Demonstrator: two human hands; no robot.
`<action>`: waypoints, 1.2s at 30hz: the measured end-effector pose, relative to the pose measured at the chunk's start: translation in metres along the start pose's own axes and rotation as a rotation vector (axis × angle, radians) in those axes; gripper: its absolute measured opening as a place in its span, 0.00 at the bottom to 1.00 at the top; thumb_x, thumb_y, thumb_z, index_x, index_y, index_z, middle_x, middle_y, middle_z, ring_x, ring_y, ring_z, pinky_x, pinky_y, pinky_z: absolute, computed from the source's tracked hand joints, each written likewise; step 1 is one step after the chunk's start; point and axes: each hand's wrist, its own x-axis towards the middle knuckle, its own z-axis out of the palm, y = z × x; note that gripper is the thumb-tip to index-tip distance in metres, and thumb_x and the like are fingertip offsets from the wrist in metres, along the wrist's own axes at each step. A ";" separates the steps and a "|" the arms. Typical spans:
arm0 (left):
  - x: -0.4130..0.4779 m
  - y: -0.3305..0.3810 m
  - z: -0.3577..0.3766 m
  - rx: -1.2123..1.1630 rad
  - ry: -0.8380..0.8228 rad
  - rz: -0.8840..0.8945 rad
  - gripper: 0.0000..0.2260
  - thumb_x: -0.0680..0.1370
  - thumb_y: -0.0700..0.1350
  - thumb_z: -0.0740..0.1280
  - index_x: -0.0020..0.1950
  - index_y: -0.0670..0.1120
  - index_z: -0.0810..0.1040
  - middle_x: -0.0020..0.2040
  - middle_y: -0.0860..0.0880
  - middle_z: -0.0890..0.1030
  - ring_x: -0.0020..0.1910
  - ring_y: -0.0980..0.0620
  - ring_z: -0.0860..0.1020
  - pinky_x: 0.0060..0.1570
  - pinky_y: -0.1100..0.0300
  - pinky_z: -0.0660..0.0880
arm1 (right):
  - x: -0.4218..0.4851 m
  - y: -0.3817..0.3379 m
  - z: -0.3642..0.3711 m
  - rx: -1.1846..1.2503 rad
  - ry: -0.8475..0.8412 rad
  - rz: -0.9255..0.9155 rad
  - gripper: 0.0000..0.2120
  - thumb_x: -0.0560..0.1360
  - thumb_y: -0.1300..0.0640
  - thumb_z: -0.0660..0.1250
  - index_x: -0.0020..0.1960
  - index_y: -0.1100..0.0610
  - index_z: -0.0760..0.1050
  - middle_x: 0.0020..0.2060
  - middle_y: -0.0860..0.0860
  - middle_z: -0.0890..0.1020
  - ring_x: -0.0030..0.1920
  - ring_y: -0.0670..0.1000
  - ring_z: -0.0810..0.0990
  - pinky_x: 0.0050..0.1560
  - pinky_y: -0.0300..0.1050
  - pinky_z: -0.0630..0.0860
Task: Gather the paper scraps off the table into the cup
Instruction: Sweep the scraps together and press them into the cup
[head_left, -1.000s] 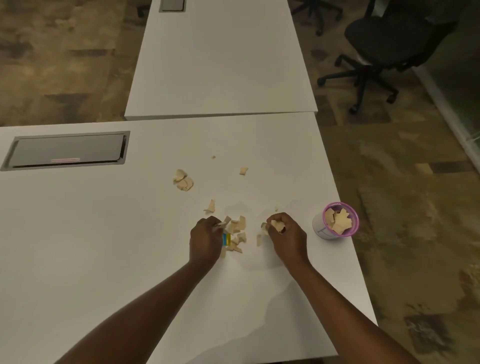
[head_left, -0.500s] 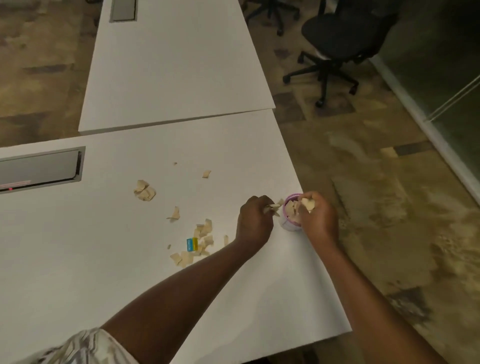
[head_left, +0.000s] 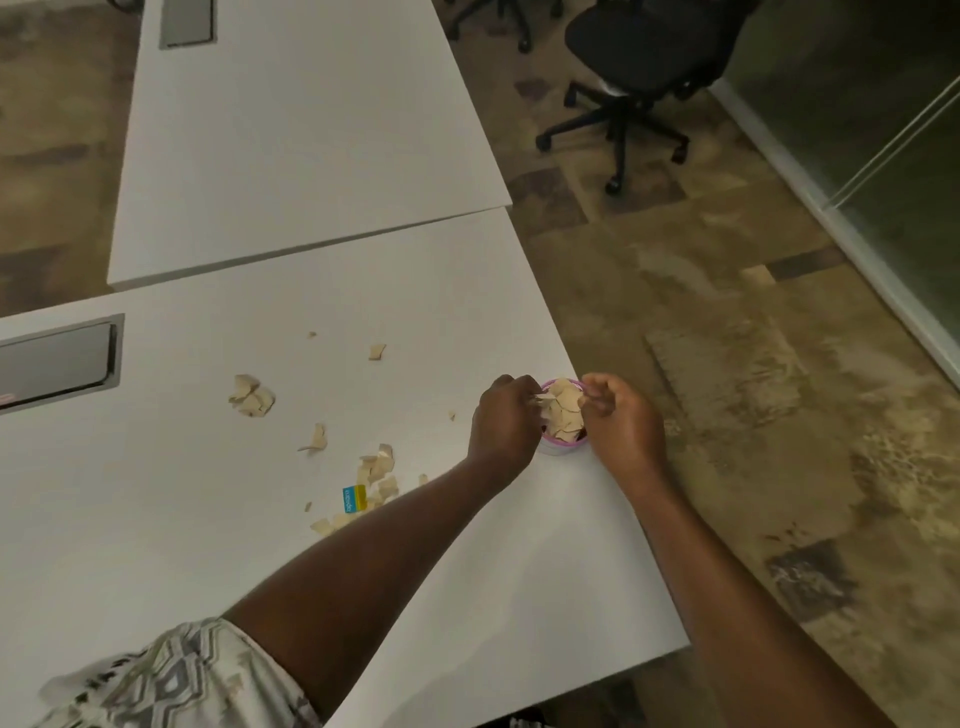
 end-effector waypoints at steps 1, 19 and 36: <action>0.000 0.002 0.001 0.014 -0.009 0.020 0.10 0.73 0.36 0.63 0.50 0.45 0.82 0.46 0.44 0.79 0.42 0.44 0.78 0.40 0.54 0.76 | 0.000 0.002 -0.002 0.018 0.006 -0.001 0.12 0.76 0.61 0.66 0.59 0.54 0.79 0.52 0.50 0.84 0.48 0.49 0.81 0.49 0.41 0.77; 0.005 0.007 0.020 0.163 -0.095 0.265 0.16 0.74 0.39 0.66 0.61 0.47 0.77 0.54 0.45 0.77 0.51 0.45 0.76 0.46 0.56 0.73 | -0.010 0.013 -0.023 0.029 0.015 -0.131 0.15 0.76 0.65 0.64 0.61 0.55 0.78 0.56 0.53 0.82 0.52 0.49 0.81 0.50 0.38 0.77; -0.030 -0.050 -0.012 0.127 0.034 0.176 0.17 0.78 0.44 0.68 0.67 0.48 0.74 0.61 0.48 0.76 0.60 0.48 0.74 0.55 0.55 0.75 | -0.044 0.020 0.017 -0.713 -0.306 -0.495 0.35 0.77 0.47 0.65 0.78 0.55 0.56 0.78 0.58 0.57 0.78 0.59 0.55 0.77 0.59 0.53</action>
